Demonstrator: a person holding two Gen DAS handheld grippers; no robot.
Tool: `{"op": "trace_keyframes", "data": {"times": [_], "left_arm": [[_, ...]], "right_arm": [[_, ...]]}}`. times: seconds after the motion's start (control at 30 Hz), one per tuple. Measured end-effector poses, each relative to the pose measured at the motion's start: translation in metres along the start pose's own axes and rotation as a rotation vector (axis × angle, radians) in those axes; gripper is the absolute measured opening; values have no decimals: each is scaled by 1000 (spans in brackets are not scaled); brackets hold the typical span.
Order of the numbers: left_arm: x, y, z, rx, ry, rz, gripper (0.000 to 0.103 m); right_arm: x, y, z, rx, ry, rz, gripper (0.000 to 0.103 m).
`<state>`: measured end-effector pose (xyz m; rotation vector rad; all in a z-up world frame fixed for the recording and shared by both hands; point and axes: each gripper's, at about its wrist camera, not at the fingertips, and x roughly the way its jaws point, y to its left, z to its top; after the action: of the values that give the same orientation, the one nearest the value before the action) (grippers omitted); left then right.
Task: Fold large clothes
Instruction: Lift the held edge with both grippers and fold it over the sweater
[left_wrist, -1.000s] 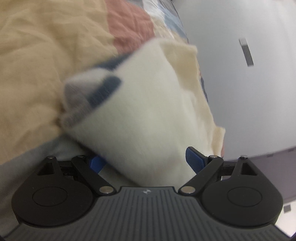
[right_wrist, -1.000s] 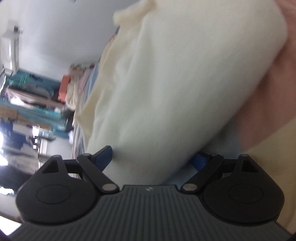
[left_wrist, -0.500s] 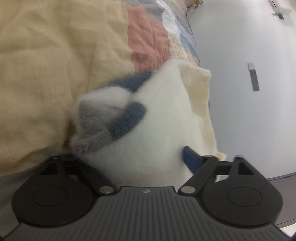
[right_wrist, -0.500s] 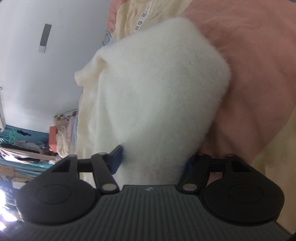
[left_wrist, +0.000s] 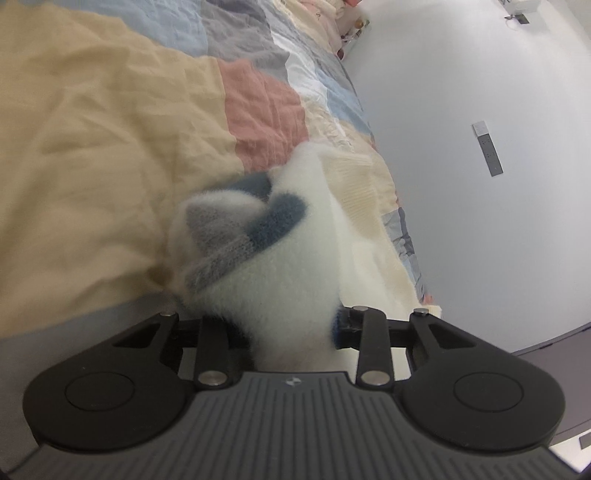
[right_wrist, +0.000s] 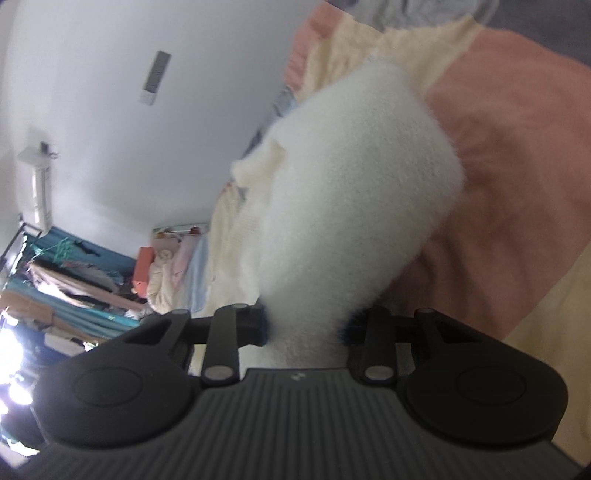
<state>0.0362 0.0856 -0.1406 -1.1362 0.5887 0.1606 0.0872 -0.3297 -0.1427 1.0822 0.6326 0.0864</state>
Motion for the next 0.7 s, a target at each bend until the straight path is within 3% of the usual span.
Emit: {"op": "trace_keyframes", "data": {"times": [0.3,0.7], "left_arm": [[-63,-11,-13,39,-14,-40,38],[-139,-29,-26,128,17,-81,38]], "right_arm": [[-44,13,-4,-57,-13,33,36],[-107,42,3,-153,64,26,36]]}}
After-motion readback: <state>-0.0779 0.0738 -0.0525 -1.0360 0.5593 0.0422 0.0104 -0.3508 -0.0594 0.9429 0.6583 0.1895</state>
